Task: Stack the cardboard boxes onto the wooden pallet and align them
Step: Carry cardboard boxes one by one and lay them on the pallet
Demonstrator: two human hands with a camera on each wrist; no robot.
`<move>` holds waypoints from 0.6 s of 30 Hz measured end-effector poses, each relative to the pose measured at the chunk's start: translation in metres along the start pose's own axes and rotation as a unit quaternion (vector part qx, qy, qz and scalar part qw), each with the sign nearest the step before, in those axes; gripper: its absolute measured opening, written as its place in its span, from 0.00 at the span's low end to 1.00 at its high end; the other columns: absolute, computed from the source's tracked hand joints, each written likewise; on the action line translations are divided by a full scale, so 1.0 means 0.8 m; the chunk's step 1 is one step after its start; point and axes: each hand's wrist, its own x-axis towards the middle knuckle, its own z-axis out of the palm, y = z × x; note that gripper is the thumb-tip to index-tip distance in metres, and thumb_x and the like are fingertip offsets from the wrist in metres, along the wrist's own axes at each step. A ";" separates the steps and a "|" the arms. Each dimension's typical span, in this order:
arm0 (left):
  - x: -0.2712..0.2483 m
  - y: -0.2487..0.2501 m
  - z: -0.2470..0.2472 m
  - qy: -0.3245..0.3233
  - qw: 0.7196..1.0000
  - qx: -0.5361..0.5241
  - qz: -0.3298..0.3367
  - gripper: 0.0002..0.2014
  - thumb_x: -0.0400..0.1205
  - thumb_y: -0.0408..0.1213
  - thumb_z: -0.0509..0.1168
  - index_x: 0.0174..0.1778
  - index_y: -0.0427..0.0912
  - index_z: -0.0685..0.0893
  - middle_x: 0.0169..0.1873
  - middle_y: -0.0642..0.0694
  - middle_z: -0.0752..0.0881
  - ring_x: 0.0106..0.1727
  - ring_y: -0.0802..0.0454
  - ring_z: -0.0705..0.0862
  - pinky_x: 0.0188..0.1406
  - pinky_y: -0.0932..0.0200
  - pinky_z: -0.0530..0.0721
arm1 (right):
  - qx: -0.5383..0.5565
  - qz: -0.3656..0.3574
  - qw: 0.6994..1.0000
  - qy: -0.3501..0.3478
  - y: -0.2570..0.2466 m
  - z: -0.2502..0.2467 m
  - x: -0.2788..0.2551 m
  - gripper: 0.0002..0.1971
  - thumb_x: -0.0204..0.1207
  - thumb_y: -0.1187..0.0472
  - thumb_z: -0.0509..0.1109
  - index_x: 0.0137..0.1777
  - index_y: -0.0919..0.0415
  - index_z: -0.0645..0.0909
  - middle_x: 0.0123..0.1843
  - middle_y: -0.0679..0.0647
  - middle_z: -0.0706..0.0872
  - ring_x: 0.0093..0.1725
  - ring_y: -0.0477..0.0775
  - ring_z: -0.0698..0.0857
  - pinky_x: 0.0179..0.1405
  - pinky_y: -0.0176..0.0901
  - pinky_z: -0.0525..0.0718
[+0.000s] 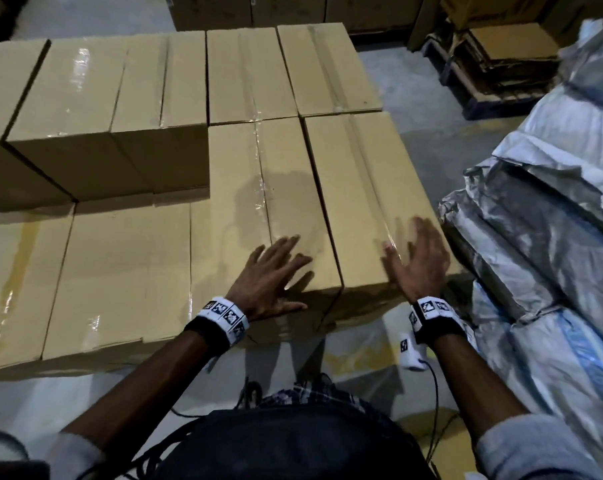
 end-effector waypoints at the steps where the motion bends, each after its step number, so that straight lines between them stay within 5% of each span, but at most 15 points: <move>1: 0.016 0.005 0.006 -0.012 1.000 0.012 0.025 0.49 0.76 0.76 0.65 0.90 0.58 0.58 0.92 0.46 0.45 0.92 0.43 0.48 0.87 0.30 0.56 | 0.019 0.049 0.998 0.032 0.018 -0.004 0.007 0.43 0.79 0.27 0.62 0.86 0.54 0.66 0.86 0.61 0.71 0.84 0.66 0.70 0.79 0.72 0.71; 4: 0.061 0.025 0.017 -0.048 0.997 0.028 0.054 0.51 0.75 0.78 0.63 0.90 0.57 0.57 0.92 0.44 0.50 0.92 0.41 0.50 0.88 0.33 0.54 | 0.075 0.200 0.973 0.085 0.052 -0.022 0.020 0.45 0.76 0.23 0.63 0.85 0.53 0.68 0.82 0.60 0.75 0.81 0.65 0.74 0.78 0.68 0.74; 7: 0.087 0.039 0.025 -0.058 0.998 0.018 0.034 0.52 0.74 0.81 0.60 0.90 0.57 0.58 0.92 0.44 0.52 0.91 0.39 0.53 0.86 0.29 0.56 | 0.100 0.281 0.954 0.007 0.057 -0.038 0.030 0.35 0.84 0.34 0.66 0.83 0.56 0.74 0.80 0.62 0.79 0.78 0.68 0.78 0.75 0.54 0.74; 14: 0.094 0.045 0.052 -0.022 0.999 0.047 0.016 0.47 0.78 0.82 0.53 0.89 0.60 0.63 0.92 0.47 0.54 0.91 0.41 0.54 0.86 0.30 0.56 | 0.067 0.249 0.966 0.014 0.063 -0.030 0.030 0.32 0.83 0.32 0.65 0.74 0.56 0.84 0.72 0.65 0.86 0.71 0.71 0.83 0.69 0.57 0.80; 18: 0.095 0.049 0.054 -0.010 0.999 0.047 0.015 0.45 0.78 0.81 0.55 0.87 0.59 0.69 0.91 0.46 0.59 0.91 0.41 0.56 0.86 0.29 0.58 | 0.066 0.229 0.971 0.020 0.084 -0.017 0.030 0.42 0.75 0.19 0.60 0.70 0.54 0.87 0.63 0.62 0.91 0.63 0.69 0.88 0.64 0.62 0.86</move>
